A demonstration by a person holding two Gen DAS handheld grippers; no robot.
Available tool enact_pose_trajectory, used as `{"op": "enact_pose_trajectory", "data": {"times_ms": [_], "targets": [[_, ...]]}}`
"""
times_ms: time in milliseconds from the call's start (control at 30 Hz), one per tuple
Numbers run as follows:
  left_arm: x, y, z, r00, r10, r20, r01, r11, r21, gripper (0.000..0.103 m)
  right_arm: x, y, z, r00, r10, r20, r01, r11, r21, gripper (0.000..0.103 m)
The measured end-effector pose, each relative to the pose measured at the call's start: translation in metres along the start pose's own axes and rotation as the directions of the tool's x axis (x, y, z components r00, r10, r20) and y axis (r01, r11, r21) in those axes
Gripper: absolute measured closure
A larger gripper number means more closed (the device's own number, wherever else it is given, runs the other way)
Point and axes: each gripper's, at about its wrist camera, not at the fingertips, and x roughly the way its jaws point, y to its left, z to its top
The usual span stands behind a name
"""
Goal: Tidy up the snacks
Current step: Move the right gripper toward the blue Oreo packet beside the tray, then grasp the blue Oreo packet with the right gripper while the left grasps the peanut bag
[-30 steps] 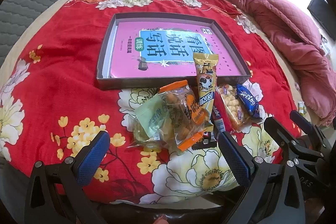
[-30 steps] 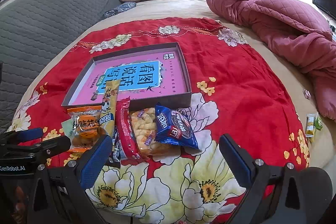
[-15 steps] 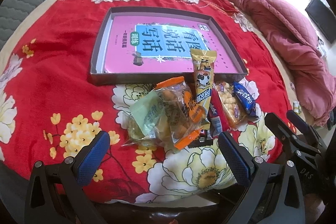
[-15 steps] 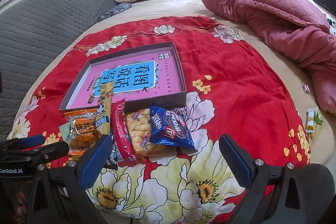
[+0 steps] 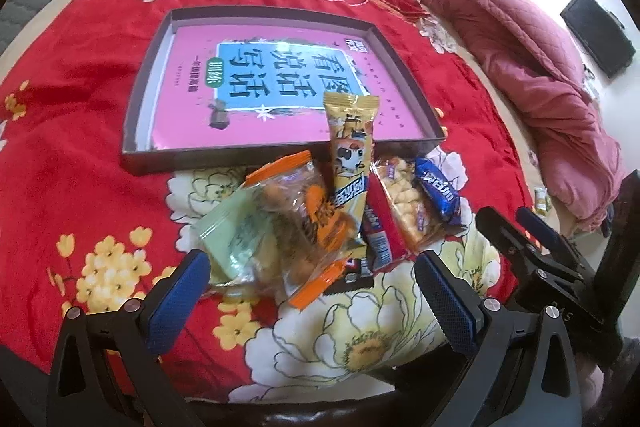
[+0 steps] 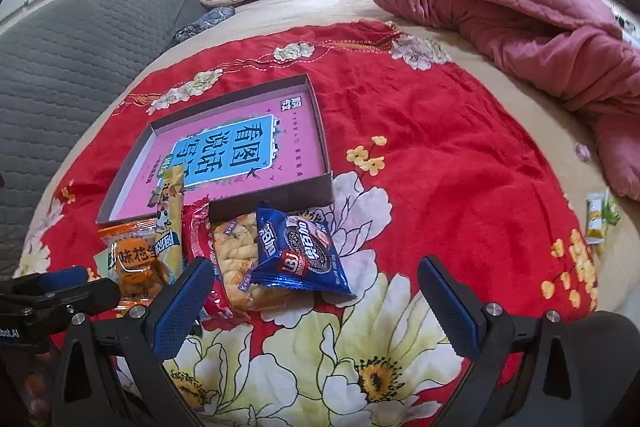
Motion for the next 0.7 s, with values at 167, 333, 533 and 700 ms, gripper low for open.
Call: {"op": "enact_pose_trajectory", "data": {"times_ms": [167,333,533,700], "targets": [[0.008,0.003,0.003,0.999,0.0,-0.047,0.0,1.0,-0.01,0.006,0.012,-0.003,0.004,0.999,0.027,-0.021,-0.026,1.0,0.018,0.001],[0.014,0.002,0.005,0.999,0.013,-0.053,-0.013,1.0,0.004,0.011,0.031,-0.002,0.007,0.995,0.063,-0.077,-0.062,0.998,0.025,0.001],[0.02,0.001,0.007,0.998,-0.006,-0.055,0.007,1.0,0.007,0.026,0.052,-0.002,0.01,0.989,0.067,-0.129,-0.064,0.998,0.028,0.001],[0.024,0.002,0.008,0.998,-0.007,-0.059,0.007,1.0,0.005,0.033,0.064,-0.007,0.009,0.979,0.105,-0.175,-0.093,0.993,0.076,0.011]]}}
